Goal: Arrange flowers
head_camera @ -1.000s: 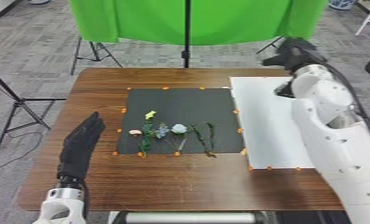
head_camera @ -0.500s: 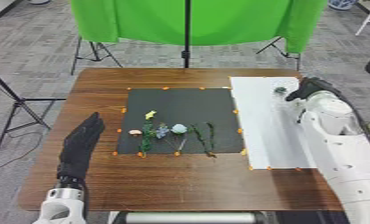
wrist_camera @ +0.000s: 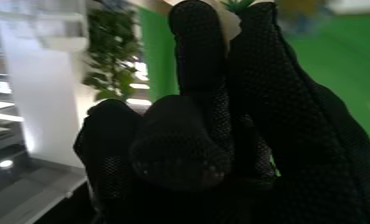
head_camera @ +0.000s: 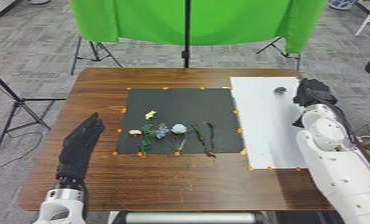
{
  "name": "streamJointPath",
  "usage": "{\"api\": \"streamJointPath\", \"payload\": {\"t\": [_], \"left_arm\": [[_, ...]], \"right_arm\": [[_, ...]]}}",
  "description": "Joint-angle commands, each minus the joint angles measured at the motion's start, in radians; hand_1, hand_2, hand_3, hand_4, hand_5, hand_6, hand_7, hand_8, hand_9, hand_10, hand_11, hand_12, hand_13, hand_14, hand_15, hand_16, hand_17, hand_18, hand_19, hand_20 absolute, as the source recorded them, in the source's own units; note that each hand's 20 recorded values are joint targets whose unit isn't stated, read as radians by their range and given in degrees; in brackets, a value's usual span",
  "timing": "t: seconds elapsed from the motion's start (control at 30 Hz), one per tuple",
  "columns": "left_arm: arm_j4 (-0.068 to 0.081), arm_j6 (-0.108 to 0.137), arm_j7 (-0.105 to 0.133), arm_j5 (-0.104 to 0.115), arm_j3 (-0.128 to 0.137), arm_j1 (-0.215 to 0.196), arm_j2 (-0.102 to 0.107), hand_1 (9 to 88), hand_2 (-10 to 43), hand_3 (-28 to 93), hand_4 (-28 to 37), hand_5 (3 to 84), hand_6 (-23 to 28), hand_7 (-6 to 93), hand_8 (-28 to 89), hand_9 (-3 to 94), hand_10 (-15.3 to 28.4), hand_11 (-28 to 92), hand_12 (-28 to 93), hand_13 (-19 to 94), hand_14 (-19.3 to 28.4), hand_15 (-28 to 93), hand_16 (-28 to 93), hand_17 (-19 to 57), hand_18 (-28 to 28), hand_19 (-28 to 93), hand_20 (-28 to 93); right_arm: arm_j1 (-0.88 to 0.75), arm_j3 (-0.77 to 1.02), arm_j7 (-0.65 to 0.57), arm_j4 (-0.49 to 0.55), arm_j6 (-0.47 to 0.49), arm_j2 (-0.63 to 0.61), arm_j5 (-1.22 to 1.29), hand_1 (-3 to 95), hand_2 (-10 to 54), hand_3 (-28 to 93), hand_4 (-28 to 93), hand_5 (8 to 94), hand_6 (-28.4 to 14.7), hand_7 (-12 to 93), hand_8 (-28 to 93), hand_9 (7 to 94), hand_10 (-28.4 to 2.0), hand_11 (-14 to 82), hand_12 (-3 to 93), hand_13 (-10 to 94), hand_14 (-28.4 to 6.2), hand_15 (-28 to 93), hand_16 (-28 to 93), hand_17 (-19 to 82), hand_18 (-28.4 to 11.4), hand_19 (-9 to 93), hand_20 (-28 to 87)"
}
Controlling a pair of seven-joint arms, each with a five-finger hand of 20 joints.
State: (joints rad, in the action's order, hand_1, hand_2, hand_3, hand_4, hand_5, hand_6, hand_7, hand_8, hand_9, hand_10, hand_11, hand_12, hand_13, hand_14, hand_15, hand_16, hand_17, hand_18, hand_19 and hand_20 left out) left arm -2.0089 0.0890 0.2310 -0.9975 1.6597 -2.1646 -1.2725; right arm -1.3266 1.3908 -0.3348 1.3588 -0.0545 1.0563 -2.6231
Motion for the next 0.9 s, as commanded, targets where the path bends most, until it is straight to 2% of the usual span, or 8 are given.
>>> {"api": "streamJointPath", "payload": {"t": [0.03, 0.13, 0.23, 0.4, 0.53, 0.77, 0.9], "left_arm": [[0.008, -0.019, -0.020, -0.004, -0.012, -0.010, -0.011, 23.6, -8.8, 68, -20.1, 41.6, 1.8, 6.8, -6, 37.6, 9.7, 8, 15, 28, 12.6, 7, 4, 1.7, 11.9, 1, 18], [0.007, -0.024, -0.021, -0.006, -0.009, -0.012, -0.010, 23.7, -8.8, 68, -20.1, 41.6, 1.9, 6.8, -6, 37.7, 9.7, 8, 15, 28, 12.7, 7, 4, 1.7, 11.9, 1, 18], [0.007, -0.022, -0.024, -0.002, -0.007, -0.012, -0.011, 23.7, -8.7, 68, -20.1, 41.6, 1.9, 6.8, -6, 37.8, 9.7, 8, 15, 28, 12.7, 7, 4, 1.7, 11.9, 1, 18], [0.012, -0.024, -0.029, -0.002, -0.010, -0.001, -0.008, 23.6, -8.8, 68, -20.1, 41.6, 1.9, 6.8, -6, 37.8, 9.7, 8, 15, 28, 12.8, 7, 4, 1.7, 11.9, 1, 18], [0.014, -0.026, -0.027, -0.003, -0.012, 0.000, -0.008, 23.6, -8.8, 68, -20.1, 41.6, 1.8, 6.7, -6, 37.8, 9.8, 8, 15, 28, 12.8, 7, 4, 1.7, 11.9, 1, 18], [0.014, -0.031, -0.021, -0.004, -0.012, -0.001, -0.009, 23.5, -8.8, 68, -20.0, 41.6, 1.9, 6.6, -6, 38.0, 9.8, 8, 15, 28, 12.9, 7, 4, 1.7, 11.9, 1, 18], [0.013, -0.029, -0.018, -0.001, -0.009, -0.007, -0.010, 23.4, -9.0, 68, -19.9, 41.6, 1.8, 6.7, -6, 38.0, 9.8, 8, 15, 28, 12.9, 7, 4, 1.7, 11.9, 1, 18]], "right_arm": [[0.044, -0.168, 0.086, 0.208, 0.028, -0.038, 0.151, 62.6, -9.5, 54, -19, 82.0, 1.4, 20, 9, 91.2, -9.8, 8.5, 34.7, 92, -0.7, 65, 32, 69, -11.3, 93, 65], [0.054, -0.240, 0.144, 0.234, 0.090, -0.023, 0.198, 62.1, -9.5, 54, -19, 81.9, 1.4, 20, 9, 90.7, -9.7, 8.3, 35.1, 92, -0.5, 65, 32, 68, -11.2, 93, 66], [0.082, -0.309, 0.190, 0.214, 0.128, 0.011, 0.184, 61.9, -9.5, 54, -19, 81.6, 1.7, 20, 9, 90.3, -9.8, 8.0, 35.1, 92, -0.6, 65, 32, 68, -11.2, 93, 66], [0.117, -0.387, 0.247, 0.192, 0.154, 0.048, 0.205, 61.3, -9.5, 55, -19, 81.2, 2.0, 20, 9, 90.0, -9.7, 8.0, 34.9, 91, -0.7, 66, 32, 67, -11.2, 93, 66], [0.117, -0.431, 0.289, 0.220, 0.159, 0.046, 0.197, 60.9, -9.5, 55, -19, 80.8, 2.1, 21, 9, 89.4, -9.7, 8.0, 34.9, 91, -0.7, 66, 32, 67, -11.2, 93, 66], [0.094, -0.435, 0.296, 0.256, 0.220, 0.026, 0.199, 58.5, -9.5, 56, -18, 77.3, 2.5, 20, 8, 86.4, -9.8, 7.0, 33.4, 90, -0.7, 66, 33, 66, -11.1, 93, 67], [0.086, -0.421, 0.296, 0.267, 0.252, 0.017, 0.201, 56.4, -9.5, 55, -18, 73.4, 1.4, 19, 7, 81.4, -11.2, 10.7, 28.7, 89, -0.7, 66, 33, 66, -11.2, 93, 66]]}}
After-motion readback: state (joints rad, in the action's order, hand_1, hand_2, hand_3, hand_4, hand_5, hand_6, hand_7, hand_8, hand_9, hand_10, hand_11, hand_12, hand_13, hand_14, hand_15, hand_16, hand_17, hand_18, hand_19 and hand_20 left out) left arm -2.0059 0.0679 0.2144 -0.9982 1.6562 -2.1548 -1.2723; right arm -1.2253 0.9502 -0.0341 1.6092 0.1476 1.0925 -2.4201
